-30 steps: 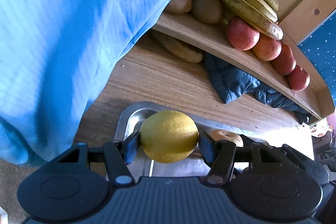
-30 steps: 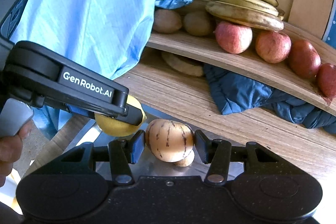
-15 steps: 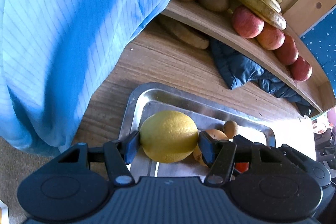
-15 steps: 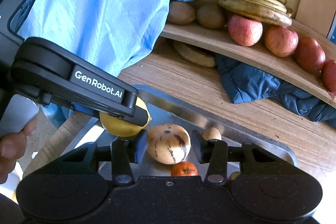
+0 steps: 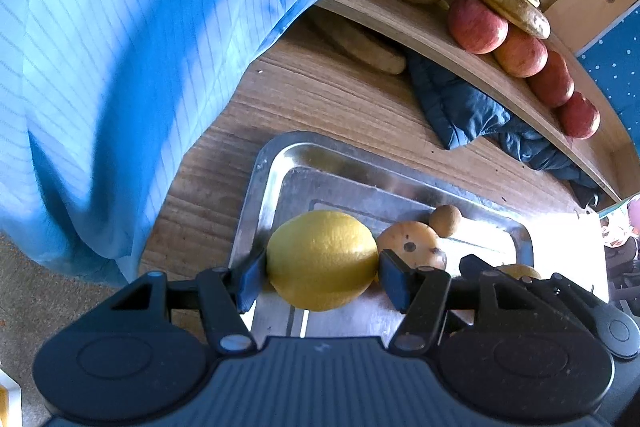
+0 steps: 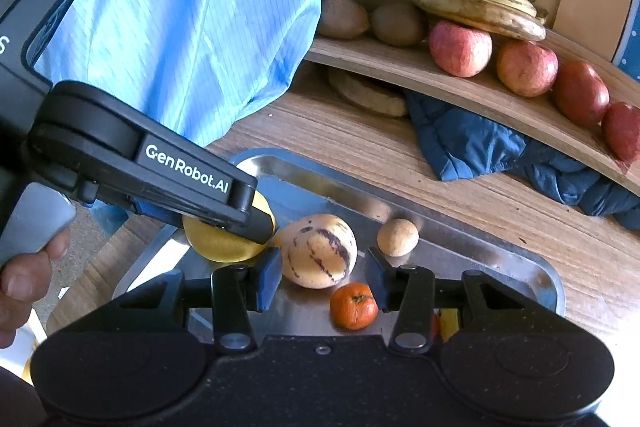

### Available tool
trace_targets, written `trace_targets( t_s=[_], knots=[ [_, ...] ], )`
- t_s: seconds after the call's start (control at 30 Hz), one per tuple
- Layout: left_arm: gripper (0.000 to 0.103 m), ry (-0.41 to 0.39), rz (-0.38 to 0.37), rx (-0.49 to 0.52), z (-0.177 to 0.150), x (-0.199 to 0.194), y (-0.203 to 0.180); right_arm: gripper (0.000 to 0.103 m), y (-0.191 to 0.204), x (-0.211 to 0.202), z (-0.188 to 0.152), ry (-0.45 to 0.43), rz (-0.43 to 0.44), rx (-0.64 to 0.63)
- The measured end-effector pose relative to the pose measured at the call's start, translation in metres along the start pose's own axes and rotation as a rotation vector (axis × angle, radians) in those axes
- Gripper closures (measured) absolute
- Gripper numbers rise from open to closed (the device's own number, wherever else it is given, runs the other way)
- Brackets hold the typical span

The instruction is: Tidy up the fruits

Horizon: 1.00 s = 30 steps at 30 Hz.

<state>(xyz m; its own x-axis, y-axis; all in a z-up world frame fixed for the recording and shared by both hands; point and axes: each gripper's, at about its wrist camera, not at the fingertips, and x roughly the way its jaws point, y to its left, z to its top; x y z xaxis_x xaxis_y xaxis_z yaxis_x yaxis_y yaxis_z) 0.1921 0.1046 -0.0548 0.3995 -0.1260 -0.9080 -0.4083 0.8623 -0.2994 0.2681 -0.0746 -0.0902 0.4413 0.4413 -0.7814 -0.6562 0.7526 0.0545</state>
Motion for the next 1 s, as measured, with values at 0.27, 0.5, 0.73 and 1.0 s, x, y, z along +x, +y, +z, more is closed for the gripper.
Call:
trace_targets(
  t_s=[0.27,0.5,0.73,1.0],
  knots=[
    [0.038,0.0,0.009,0.007,-0.004,-0.003,-0.001,0.045,0.0,-0.012,-0.007,-0.005,-0.035,0.018],
    [0.033,-0.018,0.031,0.016,-0.01,-0.012,-0.004,0.03,0.001,-0.027,-0.012,-0.001,-0.089,0.038],
    [0.018,-0.042,0.064,0.038,-0.019,-0.026,-0.011,0.018,0.002,-0.048,-0.017,-0.008,-0.125,0.066],
    [0.004,-0.069,0.092,0.048,-0.031,-0.045,-0.013,0.011,0.003,-0.072,-0.025,-0.042,-0.147,0.091]
  ],
)
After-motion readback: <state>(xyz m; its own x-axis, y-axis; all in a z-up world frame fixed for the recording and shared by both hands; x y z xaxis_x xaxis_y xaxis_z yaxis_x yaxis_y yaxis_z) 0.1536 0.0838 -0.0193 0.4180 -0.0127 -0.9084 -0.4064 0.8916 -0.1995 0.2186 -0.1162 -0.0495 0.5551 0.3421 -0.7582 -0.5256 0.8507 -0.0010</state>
